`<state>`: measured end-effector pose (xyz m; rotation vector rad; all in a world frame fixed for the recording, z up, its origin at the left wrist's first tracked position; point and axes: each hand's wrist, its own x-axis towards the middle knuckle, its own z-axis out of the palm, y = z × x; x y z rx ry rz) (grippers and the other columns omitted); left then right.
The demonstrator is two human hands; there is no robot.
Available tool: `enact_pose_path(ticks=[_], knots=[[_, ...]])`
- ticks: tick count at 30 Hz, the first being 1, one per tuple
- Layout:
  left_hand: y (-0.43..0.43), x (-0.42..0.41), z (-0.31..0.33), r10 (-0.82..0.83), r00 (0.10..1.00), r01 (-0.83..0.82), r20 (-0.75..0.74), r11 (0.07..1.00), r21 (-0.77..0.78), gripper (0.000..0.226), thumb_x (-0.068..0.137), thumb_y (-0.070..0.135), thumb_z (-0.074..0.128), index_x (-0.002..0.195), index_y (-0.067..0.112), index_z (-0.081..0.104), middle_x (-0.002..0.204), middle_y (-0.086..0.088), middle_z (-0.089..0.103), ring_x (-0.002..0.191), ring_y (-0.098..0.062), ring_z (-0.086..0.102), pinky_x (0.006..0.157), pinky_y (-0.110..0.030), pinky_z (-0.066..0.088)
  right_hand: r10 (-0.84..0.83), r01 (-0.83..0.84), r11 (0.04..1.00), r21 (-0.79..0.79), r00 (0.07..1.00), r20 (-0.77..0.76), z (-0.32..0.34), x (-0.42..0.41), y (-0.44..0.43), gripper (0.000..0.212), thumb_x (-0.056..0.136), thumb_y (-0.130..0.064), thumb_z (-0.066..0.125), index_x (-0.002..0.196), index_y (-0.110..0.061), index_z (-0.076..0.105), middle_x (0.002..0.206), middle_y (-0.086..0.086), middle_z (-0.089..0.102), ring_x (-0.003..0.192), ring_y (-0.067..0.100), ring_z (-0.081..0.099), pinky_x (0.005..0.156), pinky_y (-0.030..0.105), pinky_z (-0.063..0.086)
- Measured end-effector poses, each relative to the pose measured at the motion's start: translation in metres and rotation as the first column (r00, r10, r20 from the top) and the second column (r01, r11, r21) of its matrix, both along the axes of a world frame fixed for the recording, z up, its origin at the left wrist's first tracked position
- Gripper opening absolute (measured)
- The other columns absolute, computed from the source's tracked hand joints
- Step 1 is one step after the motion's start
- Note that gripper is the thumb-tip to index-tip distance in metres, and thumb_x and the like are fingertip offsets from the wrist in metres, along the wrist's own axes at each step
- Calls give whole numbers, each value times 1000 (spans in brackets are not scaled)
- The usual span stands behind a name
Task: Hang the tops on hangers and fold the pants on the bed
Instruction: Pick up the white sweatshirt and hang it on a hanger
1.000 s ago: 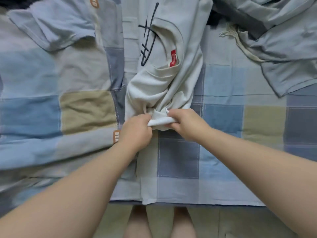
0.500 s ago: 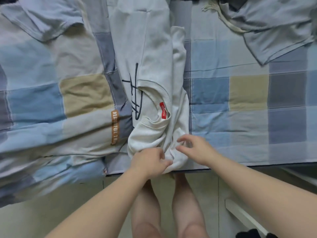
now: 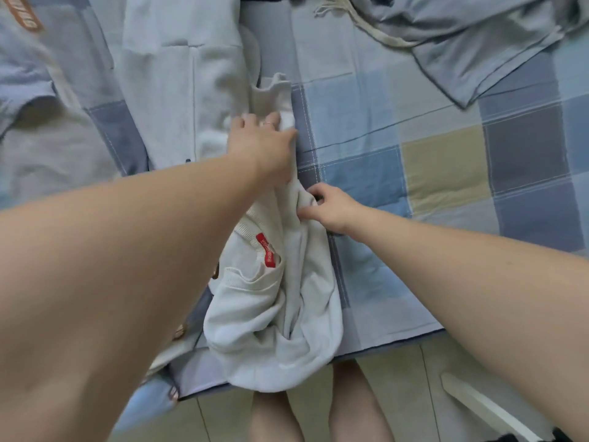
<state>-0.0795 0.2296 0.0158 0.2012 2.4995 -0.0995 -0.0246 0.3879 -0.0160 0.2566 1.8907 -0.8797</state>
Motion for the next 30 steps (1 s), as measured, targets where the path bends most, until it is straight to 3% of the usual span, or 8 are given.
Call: enact_pose_path(ticks=[4,9,15,18,23,26,28,30], knots=[[-3,-10,-3,22,995,-15,94,997,-73,70,80,43,69,142,39,38,143,-8,47,128,-37,46,101,-47,31,-106,110,993,-39,991,75,-6,23,-2,17,92,-22,68,86,-8,62,78,4,59,69,17,54,59,25,44],[-15,11,13,125,991,-127,43,991,48,45,80,11,56,121,26,43,109,-6,67,104,-29,61,85,-39,28,-307,309,951,-6,943,-132,18,40,10,9,93,-11,61,87,-4,61,78,6,56,76,18,49,64,31,38],[-32,70,54,235,962,-248,135,965,88,55,80,18,53,130,30,37,98,-1,64,95,-29,62,79,-38,24,-574,580,811,-72,766,-289,101,16,73,26,93,1,48,100,-10,71,92,11,69,89,15,58,76,29,43],[-28,102,85,276,931,-306,239,948,94,59,84,18,49,138,34,32,109,-2,64,99,-30,62,80,-40,28,-620,598,782,-177,713,-327,159,2,97,36,93,4,46,109,-16,71,93,-2,69,89,12,60,78,27,48],[14,139,174,322,878,-415,354,882,224,60,88,15,43,143,35,34,122,-7,64,104,-33,62,81,-38,48,-706,591,699,-402,659,-258,290,-9,119,48,90,6,44,83,-30,75,76,-10,68,71,5,60,61,19,47],[41,149,230,486,762,-634,427,695,339,59,86,9,50,141,24,36,112,-10,64,102,-35,62,81,-42,52,-726,567,672,-476,631,-273,361,-5,131,52,93,8,41,82,-30,75,73,-11,69,64,4,60,54,17,47],[48,149,272,625,589,-807,513,414,421,59,87,8,59,143,14,40,104,-11,65,102,-36,63,79,-41,54,-749,553,644,-529,596,-290,404,0,140,45,95,6,43,87,-26,72,75,-10,69,66,4,60,56,19,49],[52,148,313,653,423,-870,628,99,483,45,83,2,63,129,4,58,107,-16,67,109,-40,64,86,-42,52,-776,544,610,-576,556,-296,444,6,149,36,97,4,46,92,-23,70,76,-11,70,68,3,62,59,19,51]])
